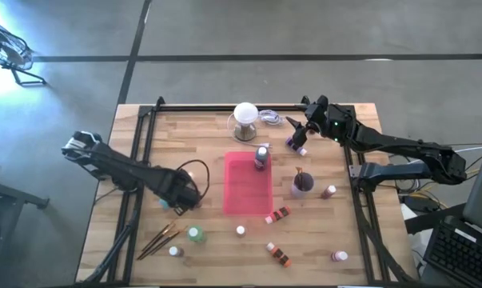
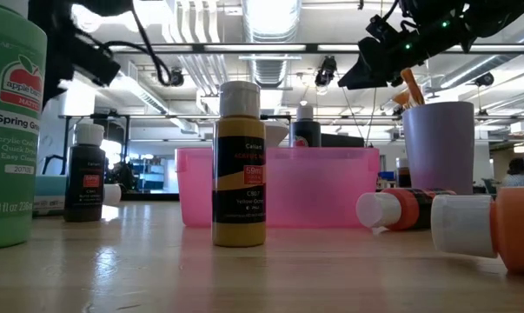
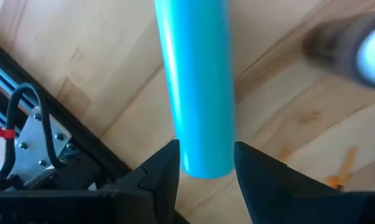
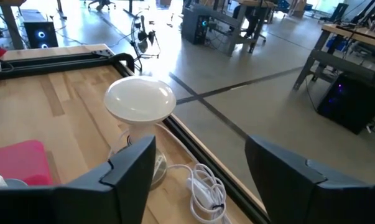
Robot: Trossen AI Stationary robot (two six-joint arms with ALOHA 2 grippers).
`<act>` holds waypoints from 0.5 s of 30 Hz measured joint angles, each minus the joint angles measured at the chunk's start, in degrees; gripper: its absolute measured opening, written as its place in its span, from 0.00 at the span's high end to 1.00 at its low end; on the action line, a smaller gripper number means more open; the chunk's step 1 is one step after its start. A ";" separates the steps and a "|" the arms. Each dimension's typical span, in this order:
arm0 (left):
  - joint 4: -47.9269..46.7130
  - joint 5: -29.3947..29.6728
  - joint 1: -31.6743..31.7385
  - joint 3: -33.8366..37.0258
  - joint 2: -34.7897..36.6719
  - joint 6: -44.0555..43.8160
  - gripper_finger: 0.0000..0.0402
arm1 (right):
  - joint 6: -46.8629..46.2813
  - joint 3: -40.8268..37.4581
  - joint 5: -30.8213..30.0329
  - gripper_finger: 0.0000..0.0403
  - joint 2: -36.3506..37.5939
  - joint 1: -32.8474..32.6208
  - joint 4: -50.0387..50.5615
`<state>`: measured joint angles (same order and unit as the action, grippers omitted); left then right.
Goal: Pick & Place Paint Supplies
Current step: Put the large blue paint bottle into the red bin
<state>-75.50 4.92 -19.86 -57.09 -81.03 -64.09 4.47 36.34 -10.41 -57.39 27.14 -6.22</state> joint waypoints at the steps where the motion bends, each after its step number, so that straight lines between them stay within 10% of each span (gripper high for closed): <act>1: 0.07 -0.01 0.00 0.67 0.00 -0.06 0.61 | 0.00 0.00 0.00 0.40 0.00 0.00 0.00; 15: 2.49 -2.59 0.04 6.85 0.02 0.92 0.38 | -0.63 -0.09 0.16 0.36 -0.07 0.01 -0.02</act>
<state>-73.00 2.33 -19.81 -50.24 -81.01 -63.16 3.84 36.25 -10.25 -57.45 27.14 -6.24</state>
